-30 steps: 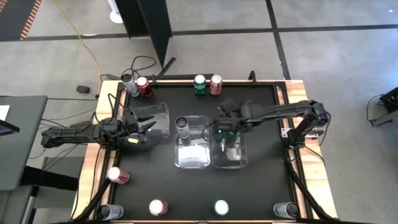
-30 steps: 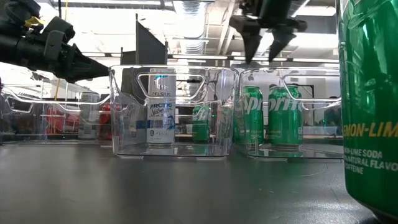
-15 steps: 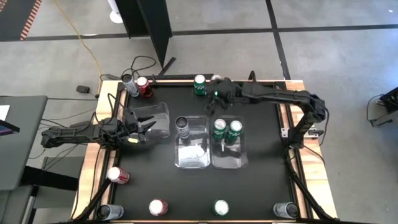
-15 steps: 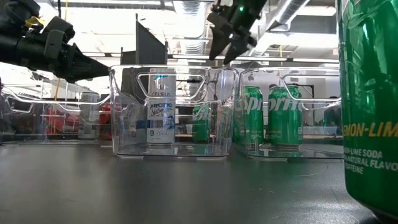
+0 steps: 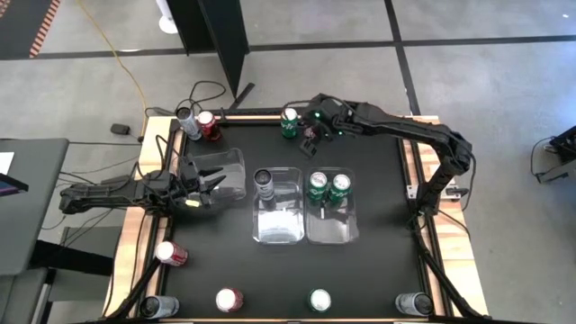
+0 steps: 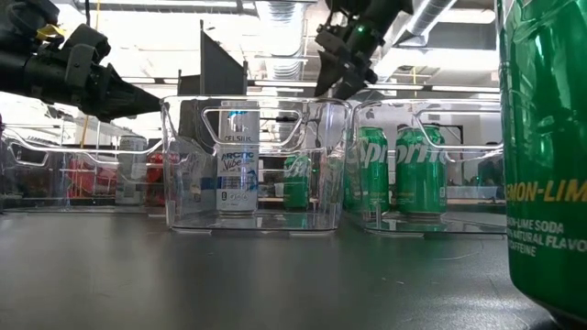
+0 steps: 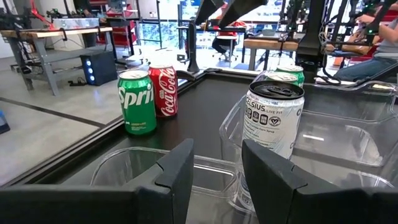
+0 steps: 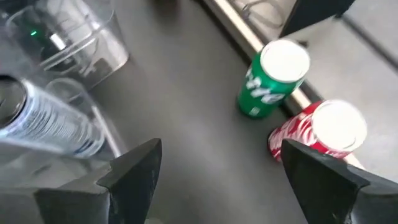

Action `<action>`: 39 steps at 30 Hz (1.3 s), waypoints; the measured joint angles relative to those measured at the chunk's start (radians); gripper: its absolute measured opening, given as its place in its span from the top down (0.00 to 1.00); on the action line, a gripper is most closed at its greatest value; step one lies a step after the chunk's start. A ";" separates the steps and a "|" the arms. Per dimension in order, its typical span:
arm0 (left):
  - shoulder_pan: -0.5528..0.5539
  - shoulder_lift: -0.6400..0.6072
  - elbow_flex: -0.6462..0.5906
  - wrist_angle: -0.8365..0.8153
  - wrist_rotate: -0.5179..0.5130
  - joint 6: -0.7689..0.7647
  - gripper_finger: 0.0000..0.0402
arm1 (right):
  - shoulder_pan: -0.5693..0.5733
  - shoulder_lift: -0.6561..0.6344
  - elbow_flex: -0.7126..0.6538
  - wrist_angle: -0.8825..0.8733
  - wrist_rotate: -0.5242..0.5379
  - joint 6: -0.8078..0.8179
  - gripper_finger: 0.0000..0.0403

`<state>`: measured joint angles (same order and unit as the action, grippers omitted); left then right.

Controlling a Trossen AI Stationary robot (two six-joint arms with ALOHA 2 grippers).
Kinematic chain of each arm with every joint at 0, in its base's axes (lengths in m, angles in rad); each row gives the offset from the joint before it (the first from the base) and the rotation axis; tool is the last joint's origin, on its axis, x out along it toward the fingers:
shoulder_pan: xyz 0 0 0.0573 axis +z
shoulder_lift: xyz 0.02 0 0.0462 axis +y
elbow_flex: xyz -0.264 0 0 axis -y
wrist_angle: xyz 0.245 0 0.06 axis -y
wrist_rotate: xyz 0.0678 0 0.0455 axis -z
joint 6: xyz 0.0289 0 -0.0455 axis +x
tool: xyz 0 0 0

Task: Sort soda cans
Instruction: Put the bottom green soda can into the right transparent bin

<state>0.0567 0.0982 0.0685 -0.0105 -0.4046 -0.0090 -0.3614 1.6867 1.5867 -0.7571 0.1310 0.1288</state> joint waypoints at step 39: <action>0.000 0.000 0.001 0.000 -0.003 -0.186 0.67 | 0.969 -0.034 0.002 -0.021 -0.028 0.189 0.20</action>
<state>0.0568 0.0986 0.0692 -0.0105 -0.4078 -0.1946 0.6075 1.6531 1.5887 -0.7781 0.1028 0.3176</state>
